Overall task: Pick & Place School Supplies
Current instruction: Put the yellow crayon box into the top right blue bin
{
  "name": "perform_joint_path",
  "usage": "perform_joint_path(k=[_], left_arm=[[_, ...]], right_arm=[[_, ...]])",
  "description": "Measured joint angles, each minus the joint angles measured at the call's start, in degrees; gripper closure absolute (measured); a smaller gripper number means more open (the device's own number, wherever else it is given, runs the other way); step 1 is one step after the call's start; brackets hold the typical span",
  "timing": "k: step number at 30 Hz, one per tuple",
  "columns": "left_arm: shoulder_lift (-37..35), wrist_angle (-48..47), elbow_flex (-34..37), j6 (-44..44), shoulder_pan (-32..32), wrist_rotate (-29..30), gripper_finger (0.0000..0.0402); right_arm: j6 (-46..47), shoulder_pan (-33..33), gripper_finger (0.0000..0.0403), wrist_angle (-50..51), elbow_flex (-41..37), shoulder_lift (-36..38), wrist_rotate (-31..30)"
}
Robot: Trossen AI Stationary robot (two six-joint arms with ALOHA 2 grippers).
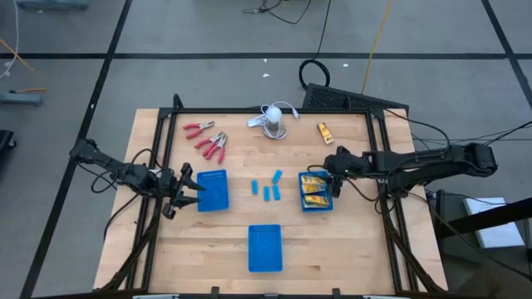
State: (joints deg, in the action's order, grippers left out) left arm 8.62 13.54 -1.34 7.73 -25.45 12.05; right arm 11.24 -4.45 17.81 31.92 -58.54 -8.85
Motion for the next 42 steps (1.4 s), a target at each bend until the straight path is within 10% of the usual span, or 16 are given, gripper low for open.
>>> perform_joint_path(k=[42], left_arm=[[0.0, 0.0, 0.0, 0.0, 0.0, 0.0, 0.0229]], right_arm=[[-2.4, 0.1, 0.0206, -17.6, 0.0, 6.6, -0.1]])
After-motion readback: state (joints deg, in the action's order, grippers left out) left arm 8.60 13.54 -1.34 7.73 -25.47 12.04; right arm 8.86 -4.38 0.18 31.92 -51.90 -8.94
